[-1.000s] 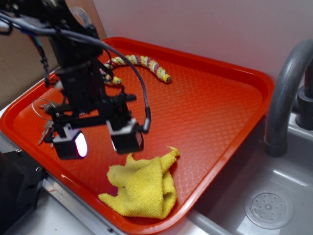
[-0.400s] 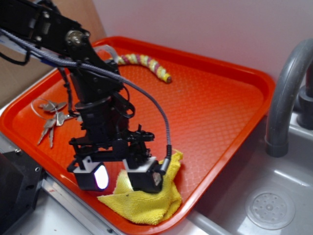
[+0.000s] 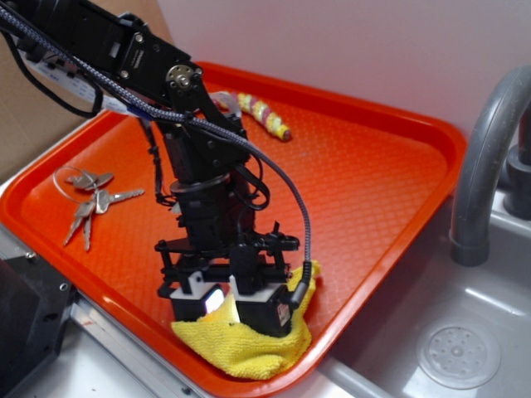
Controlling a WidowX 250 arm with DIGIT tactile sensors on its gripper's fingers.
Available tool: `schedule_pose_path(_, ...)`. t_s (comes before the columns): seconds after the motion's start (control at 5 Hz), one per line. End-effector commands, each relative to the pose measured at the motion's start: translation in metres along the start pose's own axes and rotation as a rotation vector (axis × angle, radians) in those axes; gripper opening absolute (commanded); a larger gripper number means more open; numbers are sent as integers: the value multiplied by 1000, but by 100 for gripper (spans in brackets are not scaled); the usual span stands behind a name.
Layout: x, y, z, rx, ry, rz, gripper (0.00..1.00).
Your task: Grab the yellow cloth.
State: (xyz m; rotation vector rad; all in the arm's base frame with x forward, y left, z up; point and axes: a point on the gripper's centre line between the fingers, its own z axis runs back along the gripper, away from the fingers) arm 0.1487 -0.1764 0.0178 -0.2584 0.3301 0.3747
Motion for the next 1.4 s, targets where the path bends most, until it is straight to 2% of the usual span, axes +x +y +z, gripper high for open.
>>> schedule_pose_path(0.0,2,4,36,27,-80,-166,0)
schedule_pose_path(0.2,16,26,91,40,-243,-286,0)
schedule_pose_path(0.4,38,51,149,56,-313,-393,0)
schedule_pose_path(0.6,49,87,199,56,-386,-348,0)
schedule_pose_path(0.8,65,123,228,151,-369,-230,0)
schedule_pose_path(1.0,74,169,247,142,-388,-244,0)
schedule_pose_path(1.2,72,172,236,187,-387,-247,0)
